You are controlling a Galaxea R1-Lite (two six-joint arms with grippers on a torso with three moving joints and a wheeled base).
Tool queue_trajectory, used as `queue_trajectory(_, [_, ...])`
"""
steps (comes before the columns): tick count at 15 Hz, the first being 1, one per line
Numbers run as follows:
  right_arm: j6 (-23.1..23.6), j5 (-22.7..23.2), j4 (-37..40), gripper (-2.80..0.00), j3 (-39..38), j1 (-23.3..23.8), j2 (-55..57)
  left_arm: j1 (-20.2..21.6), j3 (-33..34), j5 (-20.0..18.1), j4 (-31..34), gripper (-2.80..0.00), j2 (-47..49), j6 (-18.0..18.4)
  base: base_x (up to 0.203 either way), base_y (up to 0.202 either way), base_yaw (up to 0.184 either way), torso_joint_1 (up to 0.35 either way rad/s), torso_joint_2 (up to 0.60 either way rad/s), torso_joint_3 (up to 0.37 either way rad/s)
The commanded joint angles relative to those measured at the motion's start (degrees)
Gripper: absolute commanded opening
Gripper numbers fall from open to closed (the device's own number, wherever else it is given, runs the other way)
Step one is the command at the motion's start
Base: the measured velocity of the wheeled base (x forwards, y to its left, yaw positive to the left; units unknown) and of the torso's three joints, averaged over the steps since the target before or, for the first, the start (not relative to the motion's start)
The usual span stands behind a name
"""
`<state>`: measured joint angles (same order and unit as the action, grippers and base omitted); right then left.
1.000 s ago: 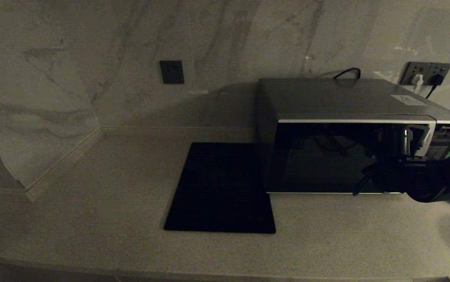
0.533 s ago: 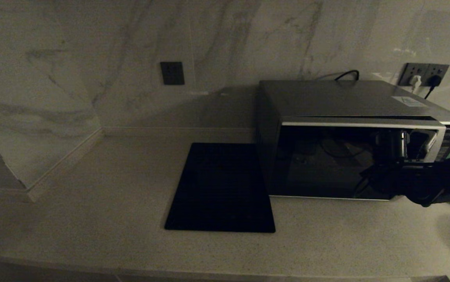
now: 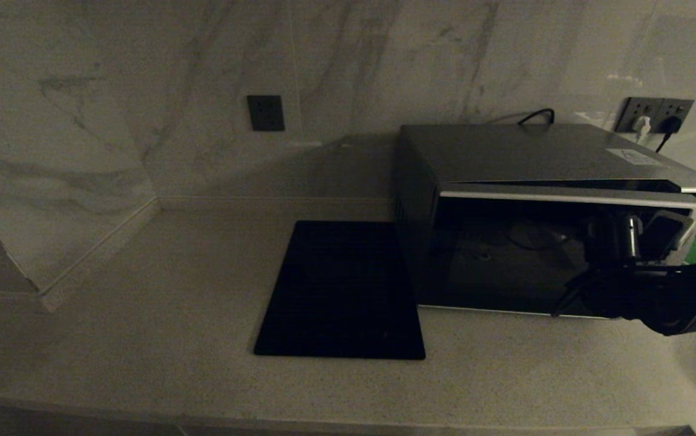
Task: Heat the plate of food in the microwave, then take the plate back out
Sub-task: Open the microwave oven
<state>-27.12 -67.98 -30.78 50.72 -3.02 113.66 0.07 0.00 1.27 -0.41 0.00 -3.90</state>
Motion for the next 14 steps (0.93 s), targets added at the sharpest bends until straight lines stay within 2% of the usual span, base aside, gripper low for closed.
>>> queue_trajectory(1, [-0.2,2.5,0.2,-2.8,-5.8,-1.5,-5.8,0.0,0.0,0.0,0.0,-2.8,0.0,-0.1,0.0,0.0,0.0,0.0,0.0,0.0])
queue_trajectory(7, [-0.3,5.6,0.2,-2.8,-14.7,-6.3,-16.2,0.0,0.0,0.0,0.0,-2.8,0.0,-0.1,0.0,0.0,0.0,0.0,0.0,0.0])
queue_trajectory(14, [0.4,5.8,0.4,-2.8,-24.9,-17.6,-25.5,0.0,0.0,0.0,0.0,-2.8,0.1,-0.1,0.0,0.0,0.0,0.0,0.0,0.0])
